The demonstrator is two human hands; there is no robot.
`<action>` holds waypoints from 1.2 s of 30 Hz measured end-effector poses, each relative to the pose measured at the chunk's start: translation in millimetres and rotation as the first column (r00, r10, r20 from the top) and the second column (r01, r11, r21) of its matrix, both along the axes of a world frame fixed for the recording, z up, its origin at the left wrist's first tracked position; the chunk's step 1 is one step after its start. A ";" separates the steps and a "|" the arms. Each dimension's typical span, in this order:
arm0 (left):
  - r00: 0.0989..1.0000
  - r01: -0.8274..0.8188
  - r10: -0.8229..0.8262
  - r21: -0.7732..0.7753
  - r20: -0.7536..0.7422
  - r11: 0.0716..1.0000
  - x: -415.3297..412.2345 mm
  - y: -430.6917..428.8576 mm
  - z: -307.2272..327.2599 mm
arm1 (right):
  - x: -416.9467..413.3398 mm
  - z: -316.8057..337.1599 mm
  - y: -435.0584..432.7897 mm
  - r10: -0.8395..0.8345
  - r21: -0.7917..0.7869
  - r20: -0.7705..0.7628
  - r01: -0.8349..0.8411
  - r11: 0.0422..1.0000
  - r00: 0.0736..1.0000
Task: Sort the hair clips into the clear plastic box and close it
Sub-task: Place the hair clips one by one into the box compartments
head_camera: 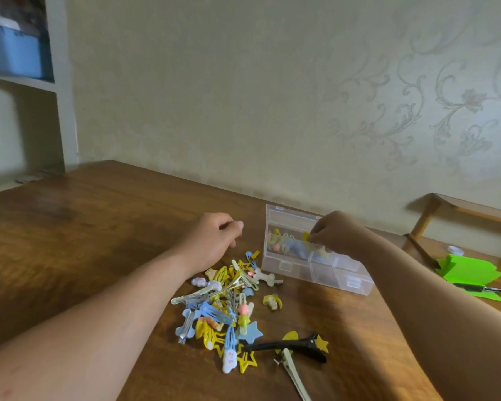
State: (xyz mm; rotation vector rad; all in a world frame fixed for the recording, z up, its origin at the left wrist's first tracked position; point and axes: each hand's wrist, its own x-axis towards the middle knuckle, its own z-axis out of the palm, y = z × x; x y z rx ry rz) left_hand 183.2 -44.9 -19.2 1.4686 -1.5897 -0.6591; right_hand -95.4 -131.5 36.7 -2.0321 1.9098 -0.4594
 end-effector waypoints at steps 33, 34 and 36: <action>1.000 0.002 -0.002 -0.015 -0.001 1.000 0.1 6.3 0.2 | 41.4 -8.4 139.2 0.528 0.088 -0.170 -0.521 0.849 0.832; 1.000 0.003 -0.003 -0.012 0.001 1.000 -0.1 6.1 0.1 | 41.7 -8.2 140.0 0.528 0.092 -0.169 -0.520 0.849 0.832; 1.000 0.002 -0.002 -0.010 0.002 1.000 -0.5 5.4 -0.3 | 42.7 -7.9 141.4 0.530 0.078 -0.151 -0.525 0.848 0.834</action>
